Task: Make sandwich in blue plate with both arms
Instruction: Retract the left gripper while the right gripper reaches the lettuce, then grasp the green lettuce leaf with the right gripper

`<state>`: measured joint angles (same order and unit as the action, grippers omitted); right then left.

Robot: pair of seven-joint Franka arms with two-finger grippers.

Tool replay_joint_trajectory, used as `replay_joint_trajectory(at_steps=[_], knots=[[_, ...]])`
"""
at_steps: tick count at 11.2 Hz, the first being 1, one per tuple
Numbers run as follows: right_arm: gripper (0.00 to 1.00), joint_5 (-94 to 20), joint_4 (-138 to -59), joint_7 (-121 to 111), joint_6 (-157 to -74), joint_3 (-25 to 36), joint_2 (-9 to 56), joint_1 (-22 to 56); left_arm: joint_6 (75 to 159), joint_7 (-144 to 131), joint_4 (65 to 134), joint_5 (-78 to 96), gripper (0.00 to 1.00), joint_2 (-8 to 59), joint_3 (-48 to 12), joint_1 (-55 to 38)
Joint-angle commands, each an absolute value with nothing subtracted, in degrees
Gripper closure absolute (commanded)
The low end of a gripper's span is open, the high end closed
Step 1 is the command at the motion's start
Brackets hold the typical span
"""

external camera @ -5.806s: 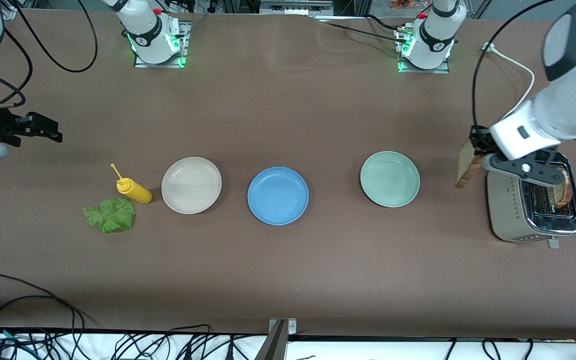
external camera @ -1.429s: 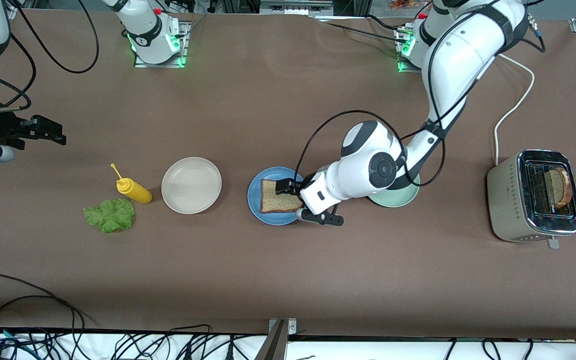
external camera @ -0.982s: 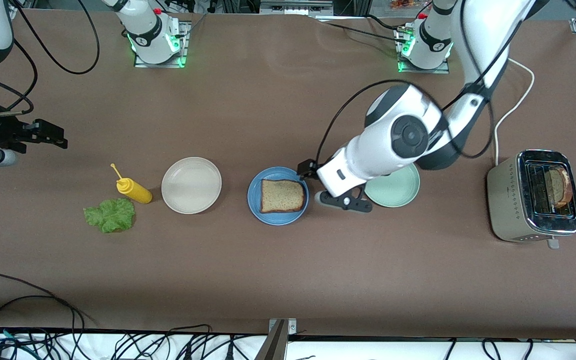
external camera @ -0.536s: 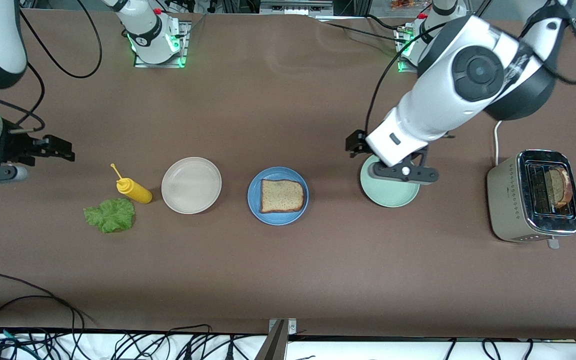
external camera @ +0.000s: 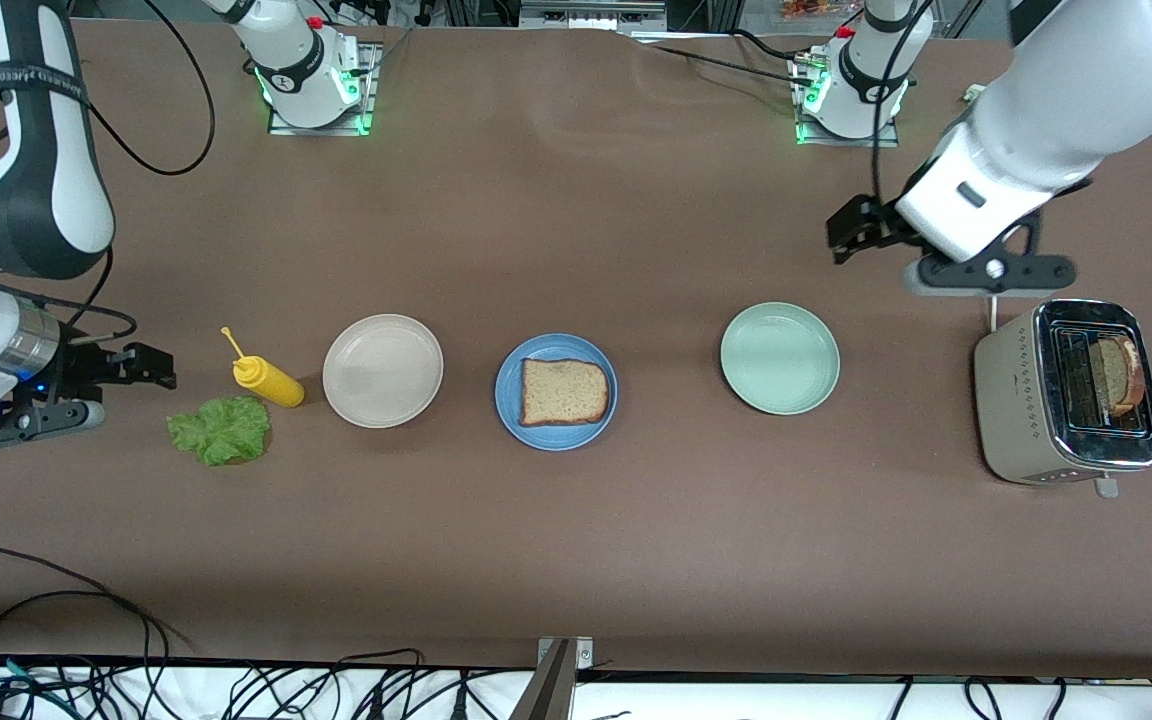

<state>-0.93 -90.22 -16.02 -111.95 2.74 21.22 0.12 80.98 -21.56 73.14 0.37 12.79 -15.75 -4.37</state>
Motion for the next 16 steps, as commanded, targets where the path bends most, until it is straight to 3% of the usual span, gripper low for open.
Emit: replay_joint_trajectory(at_steps=[1,5,8,16], knots=[[0.0,-4.3,-90.1,-22.6,-114.1,2.7,23.9,-2.9,78.5,-16.0,77.9,1.7,0.0,6.9,-11.2,-3.8],[0.0,-9.0,-90.1,-28.3,-122.8,2.6,30.6,-4.6,78.8,-5.1,82.3,1.7,0.0,3.8,-5.7,-3.7],[0.0,-10.2,-90.1,-28.3,-128.2,1.5,34.5,-4.5,83.2,-1.3,91.0,1.7,0.0,-1.3,-3.9,-3.6],[0.0,-9.8,-90.5,-32.2,-135.6,-1.5,41.0,-6.7,85.4,4.4,93.9,1.4,0.0,-2.5,-1.9,-2.0]])
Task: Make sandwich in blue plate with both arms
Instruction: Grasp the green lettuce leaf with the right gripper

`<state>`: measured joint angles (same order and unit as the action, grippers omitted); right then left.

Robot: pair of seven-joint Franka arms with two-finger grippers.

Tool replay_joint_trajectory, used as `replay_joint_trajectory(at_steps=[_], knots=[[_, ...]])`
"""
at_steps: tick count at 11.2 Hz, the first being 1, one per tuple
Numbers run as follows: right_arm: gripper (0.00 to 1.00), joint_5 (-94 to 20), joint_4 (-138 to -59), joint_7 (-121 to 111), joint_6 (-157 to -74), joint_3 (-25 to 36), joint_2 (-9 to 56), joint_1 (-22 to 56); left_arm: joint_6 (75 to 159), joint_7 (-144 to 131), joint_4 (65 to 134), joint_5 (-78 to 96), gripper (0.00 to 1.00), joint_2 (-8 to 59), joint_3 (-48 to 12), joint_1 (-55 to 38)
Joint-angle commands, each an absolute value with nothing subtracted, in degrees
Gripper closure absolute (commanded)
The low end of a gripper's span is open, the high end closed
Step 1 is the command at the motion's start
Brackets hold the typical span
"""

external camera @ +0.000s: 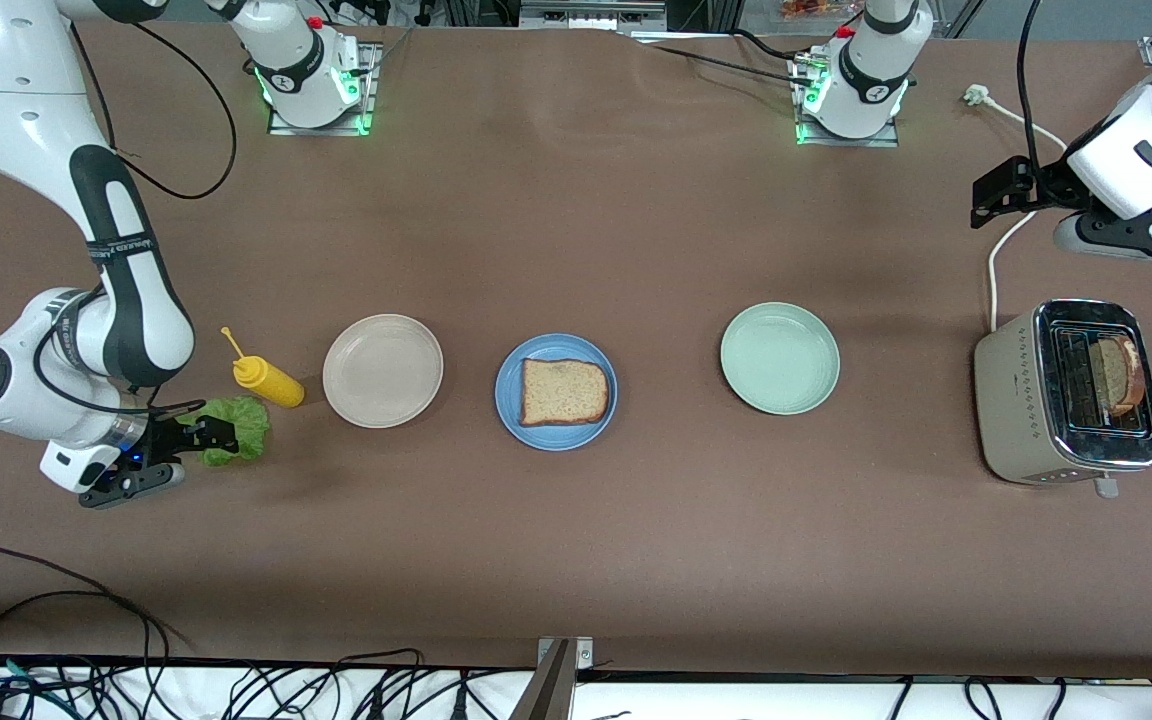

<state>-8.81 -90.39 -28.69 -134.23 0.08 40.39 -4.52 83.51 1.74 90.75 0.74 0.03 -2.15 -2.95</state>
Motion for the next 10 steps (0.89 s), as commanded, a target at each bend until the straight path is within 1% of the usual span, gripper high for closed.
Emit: replay_joint_trajectory(at_steps=[1,4,5,6,7,8,10], knots=[[0.0,-9.8,-90.4,-34.3,-136.1,-1.6,41.8,-7.0,85.5,4.4,94.4,1.2,0.0,-2.8,-1.9,-2.0],[0.0,-9.9,-90.5,-35.5,-136.9,-1.6,43.6,-7.8,86.1,4.9,94.5,1.6,0.0,-2.7,-1.8,-1.4],[0.02,-9.9,-90.5,-35.5,-137.0,-1.6,44.0,-7.9,86.1,4.9,94.7,1.8,0.0,-2.8,-1.8,-1.4],[0.08,-9.9,-90.5,-35.5,-137.5,-1.6,44.1,-7.9,86.1,4.9,94.6,1.8,0.0,-2.8,-1.9,-1.4],[0.17,-9.9,-90.5,-35.6,-137.7,-1.6,44.6,-7.9,86.1,4.9,94.1,1.8,0.0,-2.6,-1.9,-1.5],[0.35,-9.9,-90.5,-35.6,-137.7,-1.6,44.6,-7.9,86.1,4.9,93.9,1.9,0.0,-2.5,-1.9,-1.5],[0.79,-10.0,-90.5,-35.5,-137.5,-1.6,44.6,-7.9,86.0,5.0,93.7,1.9,0.0,-2.3,-1.9,-1.5]])
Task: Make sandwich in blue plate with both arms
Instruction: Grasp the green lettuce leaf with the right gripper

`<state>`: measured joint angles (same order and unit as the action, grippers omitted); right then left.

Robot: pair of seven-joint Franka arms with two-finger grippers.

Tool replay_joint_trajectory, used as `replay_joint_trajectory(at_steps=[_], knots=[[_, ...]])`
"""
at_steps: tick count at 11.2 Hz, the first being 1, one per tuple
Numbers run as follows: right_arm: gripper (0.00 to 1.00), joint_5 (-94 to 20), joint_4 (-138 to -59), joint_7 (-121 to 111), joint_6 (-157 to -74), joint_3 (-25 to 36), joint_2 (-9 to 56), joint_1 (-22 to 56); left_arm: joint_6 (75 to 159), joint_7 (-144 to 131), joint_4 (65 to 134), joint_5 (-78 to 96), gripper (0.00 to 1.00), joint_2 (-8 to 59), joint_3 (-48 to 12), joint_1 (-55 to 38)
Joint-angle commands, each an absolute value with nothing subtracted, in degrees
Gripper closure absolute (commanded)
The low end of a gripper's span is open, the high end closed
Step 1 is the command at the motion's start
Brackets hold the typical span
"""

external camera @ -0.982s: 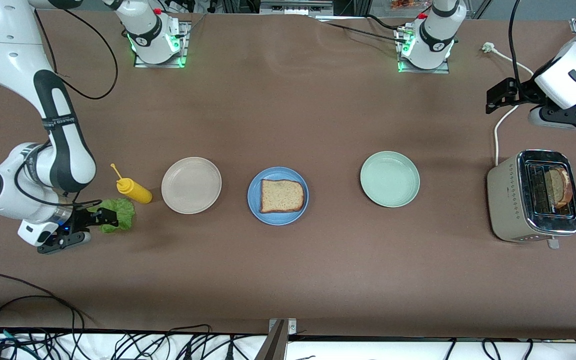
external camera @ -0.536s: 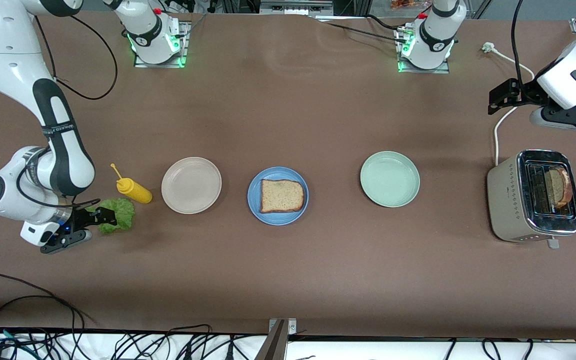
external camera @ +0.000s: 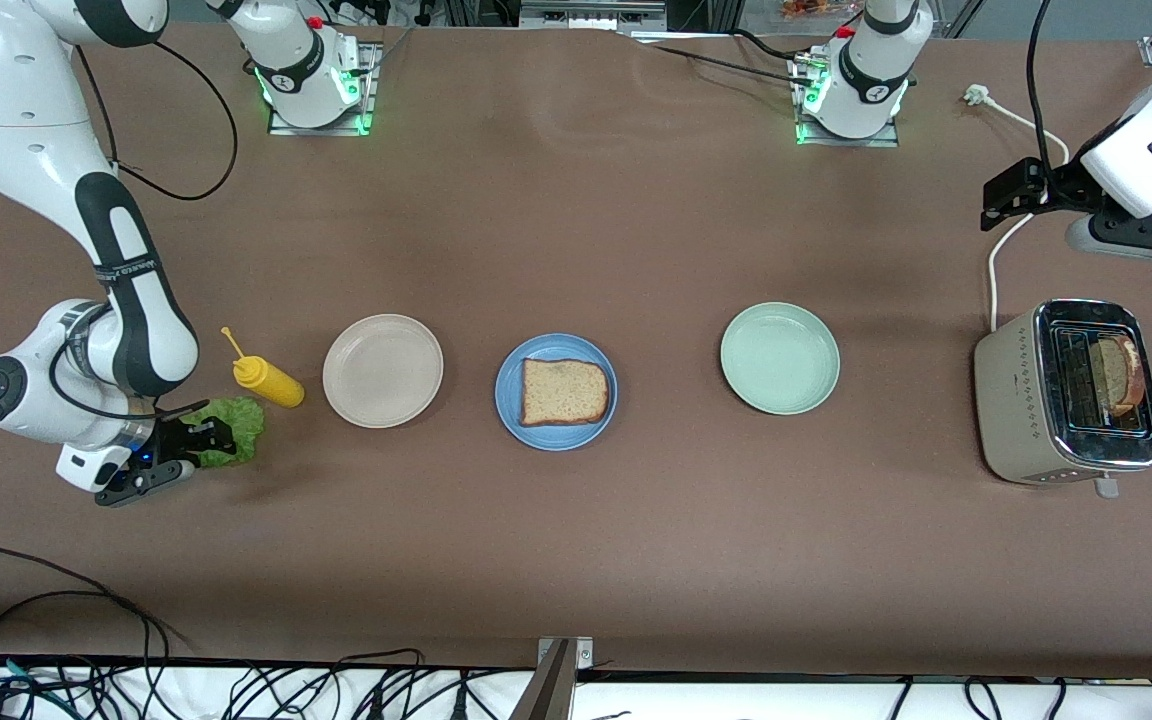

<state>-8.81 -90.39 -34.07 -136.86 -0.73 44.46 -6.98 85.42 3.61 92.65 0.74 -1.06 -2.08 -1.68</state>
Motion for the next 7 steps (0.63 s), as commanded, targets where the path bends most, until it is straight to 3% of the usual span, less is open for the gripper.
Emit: replay_joint_trajectory(at_steps=[1,2,7], knots=[[0.95,-10.1,-90.5,-35.4,-137.5,-1.6,44.6,-7.9,86.0,5.4,93.7,2.0,0.0,-2.2,-1.9,-1.5],[1.0,-10.1,-90.5,-35.2,-137.4,-1.6,44.5,-7.9,86.0,5.4,93.8,2.0,0.0,-2.2,-1.9,-1.5],[1.0,-10.2,-89.8,-32.0,-132.2,-2.5,41.8,-7.8,85.8,5.4,93.8,2.0,0.0,-2.1,-1.9,-1.5]])
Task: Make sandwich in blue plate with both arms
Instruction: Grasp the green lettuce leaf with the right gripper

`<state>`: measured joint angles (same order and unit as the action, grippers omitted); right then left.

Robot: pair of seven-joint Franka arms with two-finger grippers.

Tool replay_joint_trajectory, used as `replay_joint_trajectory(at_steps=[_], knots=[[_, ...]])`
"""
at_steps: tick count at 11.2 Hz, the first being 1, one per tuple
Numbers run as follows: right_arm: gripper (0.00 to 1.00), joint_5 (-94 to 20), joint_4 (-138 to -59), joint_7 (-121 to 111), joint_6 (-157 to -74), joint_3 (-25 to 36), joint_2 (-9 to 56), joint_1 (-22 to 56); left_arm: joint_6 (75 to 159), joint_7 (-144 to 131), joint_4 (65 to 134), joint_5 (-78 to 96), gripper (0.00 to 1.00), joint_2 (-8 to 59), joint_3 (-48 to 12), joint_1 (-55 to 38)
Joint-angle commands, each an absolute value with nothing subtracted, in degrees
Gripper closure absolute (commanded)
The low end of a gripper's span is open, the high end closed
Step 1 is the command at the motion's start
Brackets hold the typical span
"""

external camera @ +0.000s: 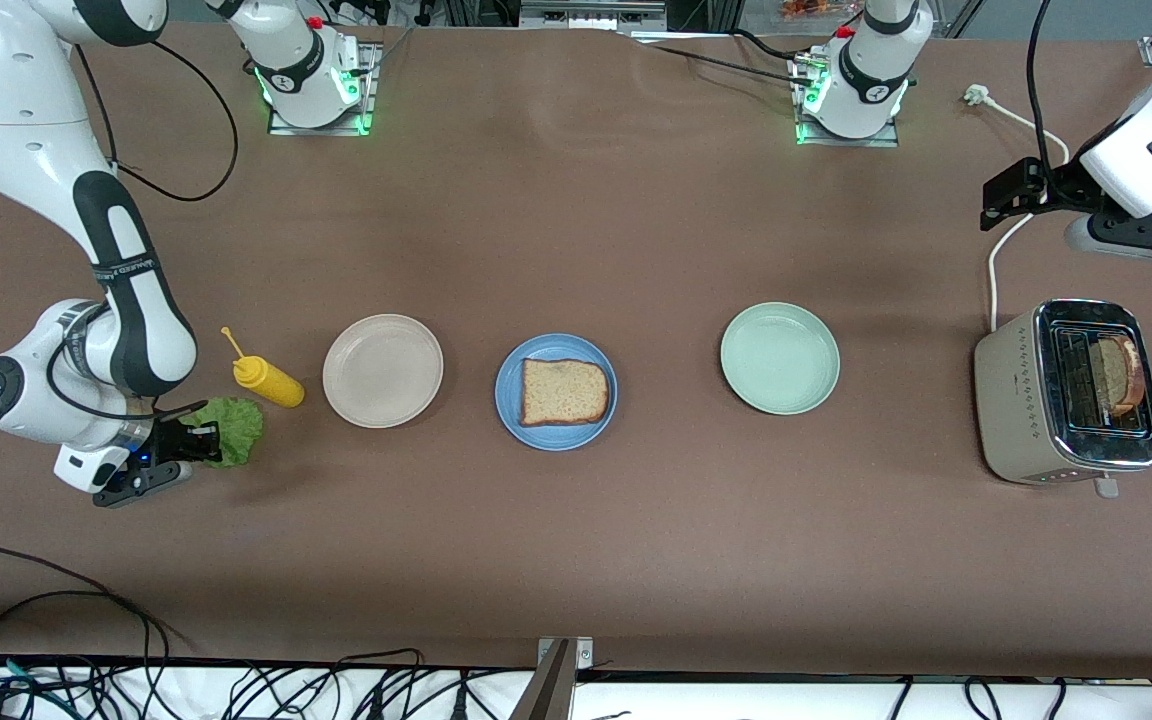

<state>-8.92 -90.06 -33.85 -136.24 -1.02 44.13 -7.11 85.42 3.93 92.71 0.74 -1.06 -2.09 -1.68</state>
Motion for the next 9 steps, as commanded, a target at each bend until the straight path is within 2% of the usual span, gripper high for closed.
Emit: replay_joint_trajectory(at_steps=[1,4,9], knots=[[1.0,-10.2,-88.7,-30.7,-129.1,-3.0,41.1,-7.7,85.9,5.4,93.8,1.8,0.0,-2.0,-1.9,-1.6],[1.0,-10.0,-85.9,-28.0,-119.6,-3.4,37.6,-7.8,85.8,5.4,93.8,1.8,0.0,-2.0,-1.9,-1.6],[1.0,-8.5,-85.3,-27.9,-113.0,-4.2,32.8,-7.7,85.9,5.4,93.6,1.8,0.0,-2.0,-2.0,-1.8]])
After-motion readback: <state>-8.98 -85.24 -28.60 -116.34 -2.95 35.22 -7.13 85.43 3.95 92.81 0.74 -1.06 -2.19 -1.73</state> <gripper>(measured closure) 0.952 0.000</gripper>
